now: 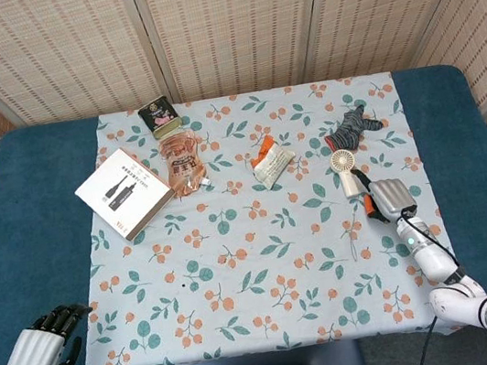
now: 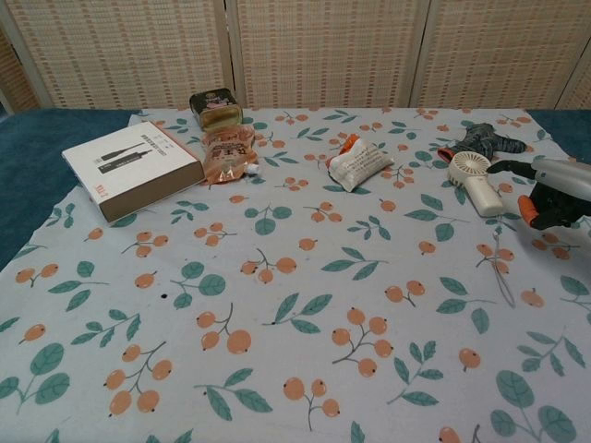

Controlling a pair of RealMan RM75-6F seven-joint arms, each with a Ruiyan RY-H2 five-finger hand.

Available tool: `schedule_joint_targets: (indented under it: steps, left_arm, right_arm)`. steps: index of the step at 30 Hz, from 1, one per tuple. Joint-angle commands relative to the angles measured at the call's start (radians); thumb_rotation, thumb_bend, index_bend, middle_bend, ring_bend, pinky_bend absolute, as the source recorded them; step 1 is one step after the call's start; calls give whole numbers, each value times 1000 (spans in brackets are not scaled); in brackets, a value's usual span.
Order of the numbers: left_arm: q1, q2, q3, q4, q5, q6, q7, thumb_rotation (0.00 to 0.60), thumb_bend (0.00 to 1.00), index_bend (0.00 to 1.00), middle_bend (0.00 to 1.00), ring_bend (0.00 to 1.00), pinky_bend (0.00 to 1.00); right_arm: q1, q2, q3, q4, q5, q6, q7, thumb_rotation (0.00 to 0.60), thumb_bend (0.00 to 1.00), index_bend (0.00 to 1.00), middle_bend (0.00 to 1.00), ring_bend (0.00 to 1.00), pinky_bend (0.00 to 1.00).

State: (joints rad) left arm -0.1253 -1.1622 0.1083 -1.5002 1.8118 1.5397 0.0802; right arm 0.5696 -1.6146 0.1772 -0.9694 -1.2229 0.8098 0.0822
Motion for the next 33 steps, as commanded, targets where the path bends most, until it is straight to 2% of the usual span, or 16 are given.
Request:
schedule_joint_targets:
  steps: [1,33]
  left_arm:
    - [2,1,2,0,1,2,0,600,537,242,261,254,484]
    - [0,3,-1,0,-2,0,-8,600,536,244,261,255,484]
  right_arm:
    - [2,-2,-2,5,2,-5,2,600,737,75,903,731,670]
    - [24,-34,-9,61,-7,-35,37,600,737,84,903,731,670]
